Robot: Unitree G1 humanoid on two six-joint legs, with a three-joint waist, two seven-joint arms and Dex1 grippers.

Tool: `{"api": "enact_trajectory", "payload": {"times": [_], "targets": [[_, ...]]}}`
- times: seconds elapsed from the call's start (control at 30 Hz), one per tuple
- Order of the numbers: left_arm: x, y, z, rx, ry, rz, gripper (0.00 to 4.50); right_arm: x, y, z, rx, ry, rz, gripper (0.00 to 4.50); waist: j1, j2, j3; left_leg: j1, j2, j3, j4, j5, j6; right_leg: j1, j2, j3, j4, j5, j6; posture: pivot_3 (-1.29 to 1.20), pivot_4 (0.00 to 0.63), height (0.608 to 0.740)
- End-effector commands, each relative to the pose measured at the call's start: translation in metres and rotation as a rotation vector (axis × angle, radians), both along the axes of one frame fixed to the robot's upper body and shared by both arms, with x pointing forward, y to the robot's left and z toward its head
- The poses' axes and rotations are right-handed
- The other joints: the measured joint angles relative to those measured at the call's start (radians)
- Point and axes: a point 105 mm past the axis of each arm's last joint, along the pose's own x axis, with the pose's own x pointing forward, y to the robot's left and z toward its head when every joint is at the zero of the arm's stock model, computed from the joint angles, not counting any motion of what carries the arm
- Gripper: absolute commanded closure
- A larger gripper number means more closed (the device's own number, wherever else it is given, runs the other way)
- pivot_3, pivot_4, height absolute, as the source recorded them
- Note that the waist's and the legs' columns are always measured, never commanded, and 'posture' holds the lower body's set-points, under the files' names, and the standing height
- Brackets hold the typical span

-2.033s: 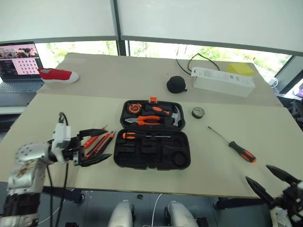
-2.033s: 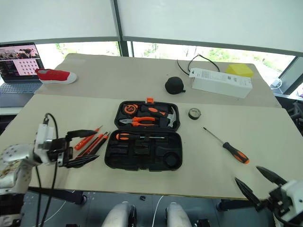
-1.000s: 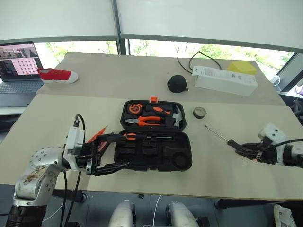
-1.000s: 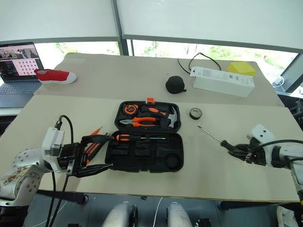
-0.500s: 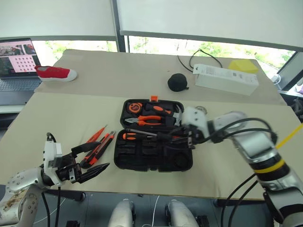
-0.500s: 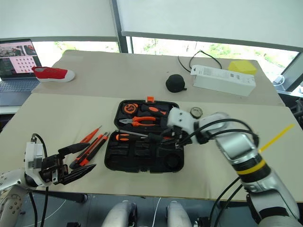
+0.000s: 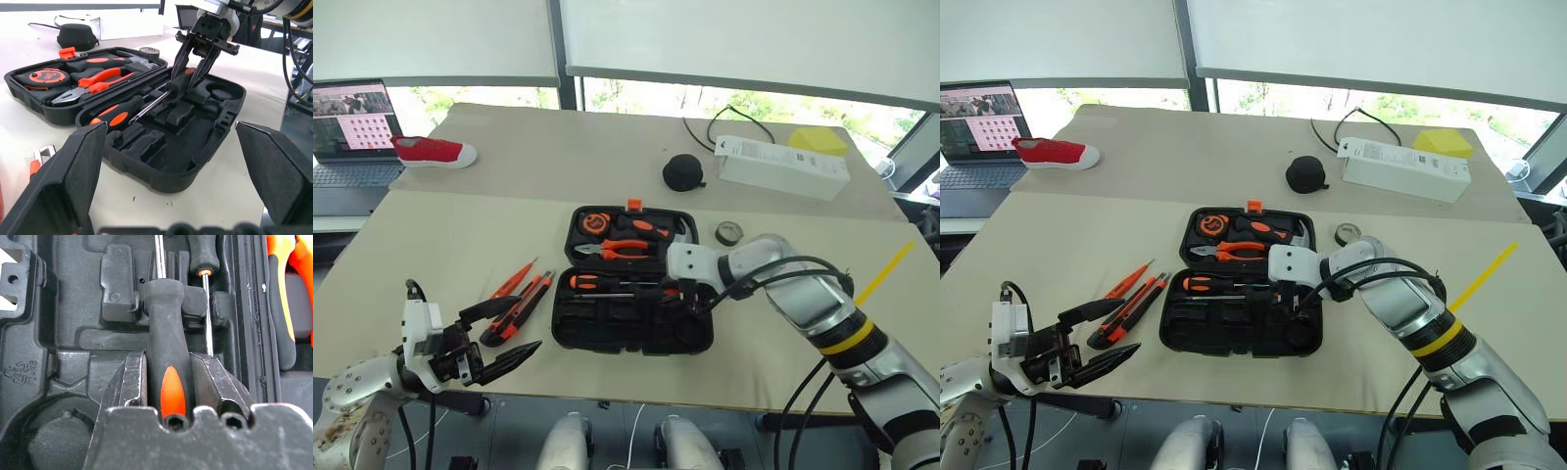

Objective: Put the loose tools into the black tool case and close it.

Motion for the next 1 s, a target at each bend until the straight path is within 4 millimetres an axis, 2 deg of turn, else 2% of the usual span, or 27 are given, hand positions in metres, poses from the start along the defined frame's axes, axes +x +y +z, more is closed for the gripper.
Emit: {"api": "enact_trajectory", "payload": {"times": [0.03, 0.27, 0.47, 0.7, 0.73, 0.83, 0.93, 1.0], "targets": [[-0.002, 0.0, 0.006, 0.016, -0.038, -0.009, 0.0, 0.002, -0.021, -0.001, -0.034, 0.048, -0.095, 3.51, 0.004, 0.0, 0.0, 0.0, 0.0, 0.0, 0.0, 0.0, 0.0, 0.0, 0.0, 0.0, 0.0, 0.0, 0.0, 0.0, 0.15, 0.74], [-0.002, 0.0, 0.005, 0.014, -0.029, -0.019, 0.0, 0.003, -0.02, 0.015, 0.024, 0.056, -0.096, 3.51, 0.0, 0.0, 0.0, -0.001, 0.0, 0.001, 0.0, 0.0, 0.0, -0.001, 0.0, 0.0, 0.0, 0.0, 0.0, 0.0, 0.15, 0.74], [0.001, -0.001, 0.004, 0.015, -0.028, -0.028, 0.0, 0.004, -0.021, 0.006, -0.042, 0.038, -0.06, 3.51, -0.012, 0.0, 0.0, -0.001, 0.001, 0.001, 0.0, 0.0, 0.0, -0.002, 0.001, 0.0, 0.0, 0.0, -0.001, 0.0, 0.15, 0.74], [0.002, 0.0, 0.004, 0.016, -0.029, -0.03, 0.0, 0.014, -0.011, 0.002, -0.056, -0.001, -0.044, 3.51, -0.013, 0.0, 0.0, -0.001, 0.001, 0.001, 0.0, 0.0, 0.0, -0.002, 0.001, 0.0, 0.0, 0.0, -0.001, 0.0, 0.15, 0.74], [0.002, 0.0, 0.004, 0.016, -0.028, -0.03, 0.0, 0.016, -0.009, 0.003, -0.044, -0.013, -0.051, 2.51, -0.014, 0.0, 0.0, -0.001, 0.001, 0.001, 0.0, 0.0, 0.0, -0.002, 0.001, 0.0, 0.0, 0.0, -0.001, 0.0, 0.15, 0.74], [0.002, -0.001, 0.003, 0.018, -0.027, -0.028, 0.0, 0.019, -0.006, 0.012, -0.008, -0.041, -0.033, 1.55, -0.016, 0.0, 0.0, -0.001, 0.002, 0.001, 0.0, 0.0, 0.0, -0.002, 0.002, 0.0, 0.0, 0.001, -0.001, 0.0, 0.15, 0.74], [0.0, 0.0, 0.003, 0.019, -0.023, -0.023, 0.0, 0.014, -0.009, 0.029, 0.064, -0.012, 0.012, 1.02, -0.022, 0.0, 0.0, 0.0, 0.003, 0.001, 0.0, 0.0, 0.0, -0.002, 0.004, 0.0, 0.0, 0.002, -0.003, 0.0, 0.15, 0.74], [-0.002, 0.001, 0.002, 0.021, -0.018, -0.019, 0.0, 0.012, -0.014, 0.041, 0.123, -0.002, 0.037, 1.02, -0.022, 0.0, 0.0, 0.0, 0.003, 0.001, 0.0, 0.0, 0.0, -0.002, 0.005, 0.0, 0.0, 0.002, -0.004, 0.0, 0.15, 0.74]]}}
